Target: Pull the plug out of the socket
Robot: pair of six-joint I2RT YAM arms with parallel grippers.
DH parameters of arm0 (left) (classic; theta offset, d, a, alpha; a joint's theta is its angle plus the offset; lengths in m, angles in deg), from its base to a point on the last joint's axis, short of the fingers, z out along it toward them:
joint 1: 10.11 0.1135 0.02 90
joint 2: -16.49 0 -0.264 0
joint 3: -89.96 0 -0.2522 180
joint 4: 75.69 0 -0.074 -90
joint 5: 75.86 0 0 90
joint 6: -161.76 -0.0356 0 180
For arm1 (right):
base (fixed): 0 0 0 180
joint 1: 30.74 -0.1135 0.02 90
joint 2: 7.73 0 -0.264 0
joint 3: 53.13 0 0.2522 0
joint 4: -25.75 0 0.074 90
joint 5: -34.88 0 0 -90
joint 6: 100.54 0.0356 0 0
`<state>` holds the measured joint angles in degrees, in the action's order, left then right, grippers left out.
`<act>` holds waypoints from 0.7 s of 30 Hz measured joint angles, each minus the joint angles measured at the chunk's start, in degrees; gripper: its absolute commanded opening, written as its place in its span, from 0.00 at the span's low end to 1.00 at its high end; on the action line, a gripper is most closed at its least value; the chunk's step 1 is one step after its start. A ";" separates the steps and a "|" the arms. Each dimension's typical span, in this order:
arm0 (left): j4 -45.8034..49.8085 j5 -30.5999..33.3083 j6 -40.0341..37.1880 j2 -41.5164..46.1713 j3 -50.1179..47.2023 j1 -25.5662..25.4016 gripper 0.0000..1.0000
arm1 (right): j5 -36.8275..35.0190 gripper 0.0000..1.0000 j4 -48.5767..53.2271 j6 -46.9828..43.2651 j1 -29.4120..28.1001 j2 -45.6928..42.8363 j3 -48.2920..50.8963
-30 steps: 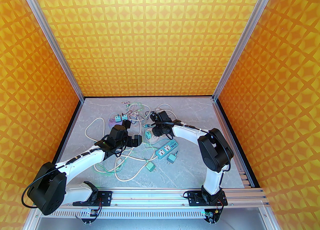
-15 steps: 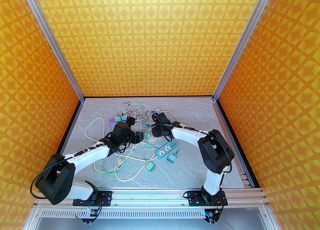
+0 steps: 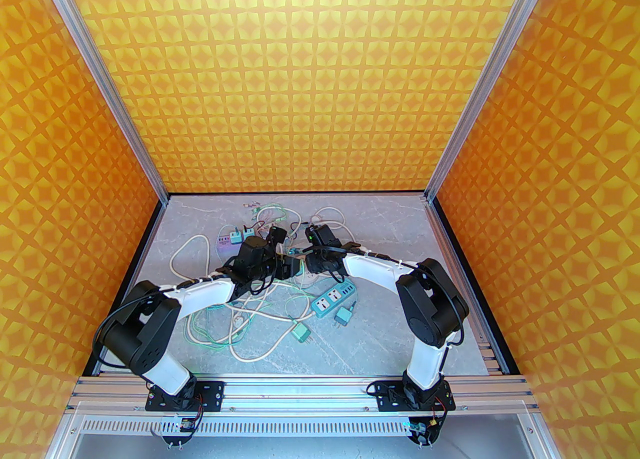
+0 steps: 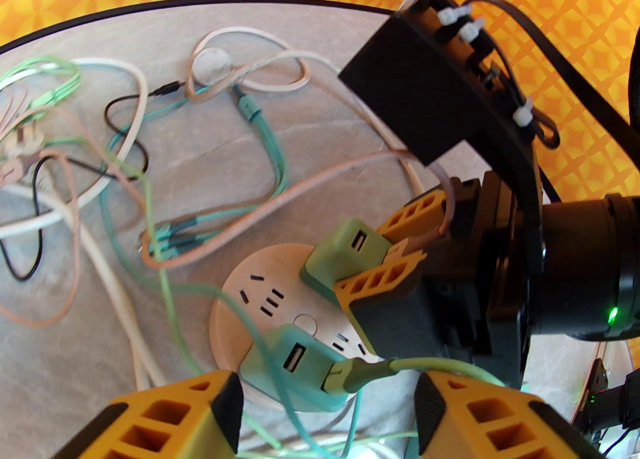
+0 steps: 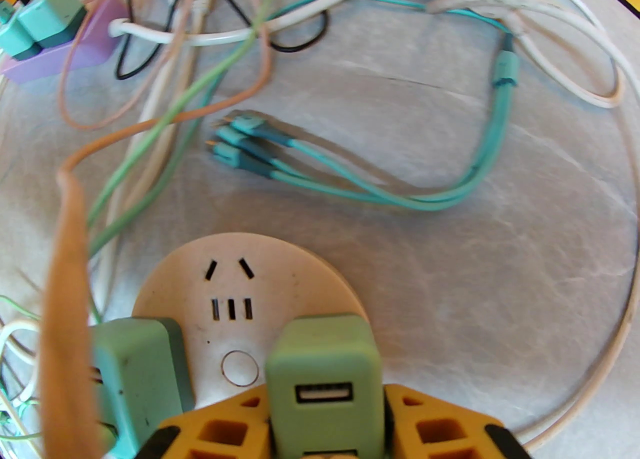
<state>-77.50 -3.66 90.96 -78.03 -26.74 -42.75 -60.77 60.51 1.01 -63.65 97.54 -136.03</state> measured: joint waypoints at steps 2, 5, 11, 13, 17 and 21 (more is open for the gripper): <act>-0.92 -0.94 -0.07 -0.50 0.39 -0.04 0.63 | -0.26 0.36 1.07 -0.07 0.98 -0.57 0.11; -2.38 -1.90 -0.24 -1.49 1.14 -0.04 0.61 | -0.42 0.36 1.95 -0.52 2.40 -1.57 0.33; -5.84 -4.28 0.26 -5.38 3.69 -0.04 0.49 | -0.33 0.37 2.36 -1.31 3.37 -2.38 0.55; -6.40 -4.87 0.13 -6.75 3.96 -0.04 0.49 | -0.15 0.37 2.34 -1.29 3.37 -2.38 0.55; -6.47 -5.51 -1.38 -9.33 4.66 -0.02 0.52 | 0.04 0.37 2.34 -1.31 3.37 -2.38 0.55; -6.80 -5.64 -4.15 -10.58 4.90 0.13 0.60 | 0.09 0.37 2.34 -1.33 3.37 -2.38 0.55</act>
<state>-84.30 -9.30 86.80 -88.60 -21.84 -42.62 -60.68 62.85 -0.33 -60.28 95.16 -135.49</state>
